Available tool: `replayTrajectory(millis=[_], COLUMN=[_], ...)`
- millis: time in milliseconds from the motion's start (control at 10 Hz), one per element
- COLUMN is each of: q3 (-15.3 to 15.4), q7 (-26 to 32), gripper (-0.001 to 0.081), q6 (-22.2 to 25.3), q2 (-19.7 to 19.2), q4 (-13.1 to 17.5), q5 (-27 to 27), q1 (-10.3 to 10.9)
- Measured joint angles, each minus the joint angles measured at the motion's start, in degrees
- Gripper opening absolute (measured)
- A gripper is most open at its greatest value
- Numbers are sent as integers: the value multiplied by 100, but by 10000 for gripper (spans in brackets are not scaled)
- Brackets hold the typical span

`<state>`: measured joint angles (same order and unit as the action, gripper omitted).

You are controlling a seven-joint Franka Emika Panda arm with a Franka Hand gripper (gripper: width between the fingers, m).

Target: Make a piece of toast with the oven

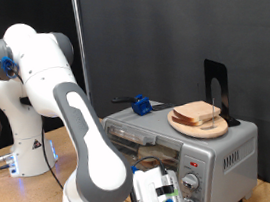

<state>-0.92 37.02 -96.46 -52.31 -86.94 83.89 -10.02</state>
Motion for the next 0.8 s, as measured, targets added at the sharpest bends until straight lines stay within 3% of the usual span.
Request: replayTrajectory(millis=[200,300,400,600,700,800], q3=[-18,-23,-21,-22,-21,-20], q7=[35,61,76,108,115,57], gripper=[111,305,305,653,653,772], q6=[-11,-10,-7,27,56,97], q2=[19,38,71,175,244,366], q4=[-100,-162,-230,-398,-512,-683], q5=[-18,-19,-21,-22,-9,-3], q1=[-1,-1,2,-3,-10,-22])
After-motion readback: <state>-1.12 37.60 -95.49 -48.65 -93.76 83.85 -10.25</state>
